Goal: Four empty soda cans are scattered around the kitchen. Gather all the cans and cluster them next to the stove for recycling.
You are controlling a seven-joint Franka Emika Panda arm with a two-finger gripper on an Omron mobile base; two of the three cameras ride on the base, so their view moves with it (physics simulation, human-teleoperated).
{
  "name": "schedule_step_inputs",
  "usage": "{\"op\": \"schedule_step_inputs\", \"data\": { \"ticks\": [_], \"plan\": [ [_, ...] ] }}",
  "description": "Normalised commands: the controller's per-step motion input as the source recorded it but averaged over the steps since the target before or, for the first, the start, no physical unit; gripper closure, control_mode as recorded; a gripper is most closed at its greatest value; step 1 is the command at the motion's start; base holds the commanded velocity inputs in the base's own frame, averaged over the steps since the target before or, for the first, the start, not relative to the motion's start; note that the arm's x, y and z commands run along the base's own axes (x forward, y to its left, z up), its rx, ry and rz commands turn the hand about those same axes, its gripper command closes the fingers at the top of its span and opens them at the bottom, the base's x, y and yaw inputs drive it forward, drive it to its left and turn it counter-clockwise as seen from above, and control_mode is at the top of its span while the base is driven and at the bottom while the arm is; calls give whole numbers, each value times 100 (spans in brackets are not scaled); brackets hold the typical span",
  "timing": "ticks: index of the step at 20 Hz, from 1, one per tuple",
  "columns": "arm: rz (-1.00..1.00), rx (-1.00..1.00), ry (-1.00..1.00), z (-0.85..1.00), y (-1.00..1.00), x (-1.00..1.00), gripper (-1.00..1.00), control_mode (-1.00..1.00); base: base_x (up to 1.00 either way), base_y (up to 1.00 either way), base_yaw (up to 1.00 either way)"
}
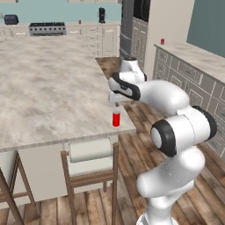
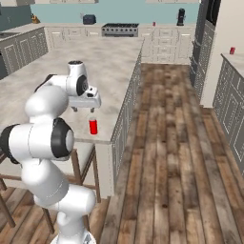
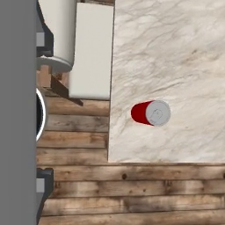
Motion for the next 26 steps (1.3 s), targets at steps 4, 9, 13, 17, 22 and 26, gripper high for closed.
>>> {"op": "schedule_step_inputs", "data": {
  "ticks": [4, 9, 13, 17, 22, 26],
  "plan": [
    [0, 0, 2, -21, 4, 30, -100, -100, 0, 0, 0],
    [0, 0, 4, -18, 2, 29, -100, -100, 0, 0, 0],
    [0, 0, 2, -17, 2, 27, -100, -100, 0, 0, 0],
    [0, 0, 1, -18, 2, 28, -100, -100, 0, 0, 0],
    [0, 0, 1, -22, 5, 26, -100, -100, 0, 0, 0],
    [0, 0, 0, -20, 1, 25, -100, -100, 0, 0, 0]
  ]
}}
